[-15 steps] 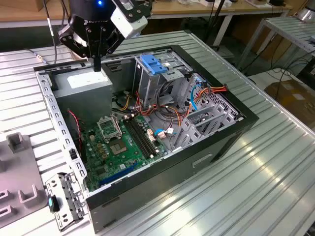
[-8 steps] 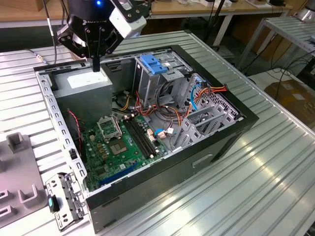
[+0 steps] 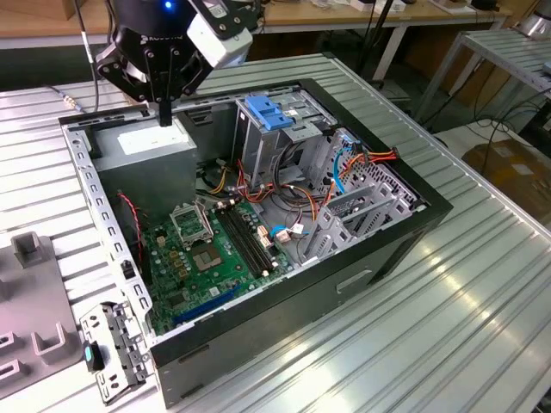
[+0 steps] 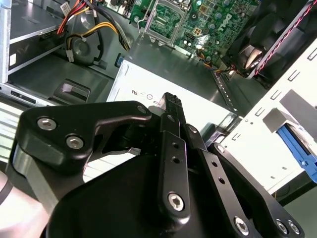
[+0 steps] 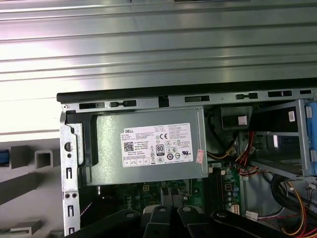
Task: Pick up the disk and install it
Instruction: 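Reach for the disk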
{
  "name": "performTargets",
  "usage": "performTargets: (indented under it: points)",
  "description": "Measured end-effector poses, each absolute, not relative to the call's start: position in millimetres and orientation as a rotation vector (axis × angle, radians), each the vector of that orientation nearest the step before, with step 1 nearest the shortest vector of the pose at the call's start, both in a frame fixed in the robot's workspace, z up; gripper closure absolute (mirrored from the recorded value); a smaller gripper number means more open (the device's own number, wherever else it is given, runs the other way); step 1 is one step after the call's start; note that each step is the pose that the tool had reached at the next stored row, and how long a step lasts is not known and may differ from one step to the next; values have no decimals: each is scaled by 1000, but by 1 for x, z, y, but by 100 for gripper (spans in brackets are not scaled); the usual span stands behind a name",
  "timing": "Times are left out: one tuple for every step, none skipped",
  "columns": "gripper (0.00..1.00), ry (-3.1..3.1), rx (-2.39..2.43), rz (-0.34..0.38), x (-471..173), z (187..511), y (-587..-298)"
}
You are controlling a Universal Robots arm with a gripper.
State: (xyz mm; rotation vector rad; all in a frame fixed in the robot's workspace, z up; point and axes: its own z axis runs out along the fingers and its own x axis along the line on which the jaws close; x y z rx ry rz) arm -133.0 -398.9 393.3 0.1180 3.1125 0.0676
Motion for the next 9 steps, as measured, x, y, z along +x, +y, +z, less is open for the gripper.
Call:
performTargets:
  points:
    - [89, 3112, 118, 68, -134, 393, -399]
    - [89, 3112, 118, 68, -134, 393, -399]
    - [89, 3113, 118, 68, -134, 393, -399]
    - [89, 3112, 118, 68, -135, 393, -399]
    - [89, 3113, 118, 68, -135, 393, -399]
    - [89, 3113, 118, 68, -135, 393, -399]
    - [89, 3112, 118, 68, -136, 393, -399]
    - [89, 3112, 118, 68, -136, 393, -399]
    - [89, 3112, 118, 68, -136, 393, -399]
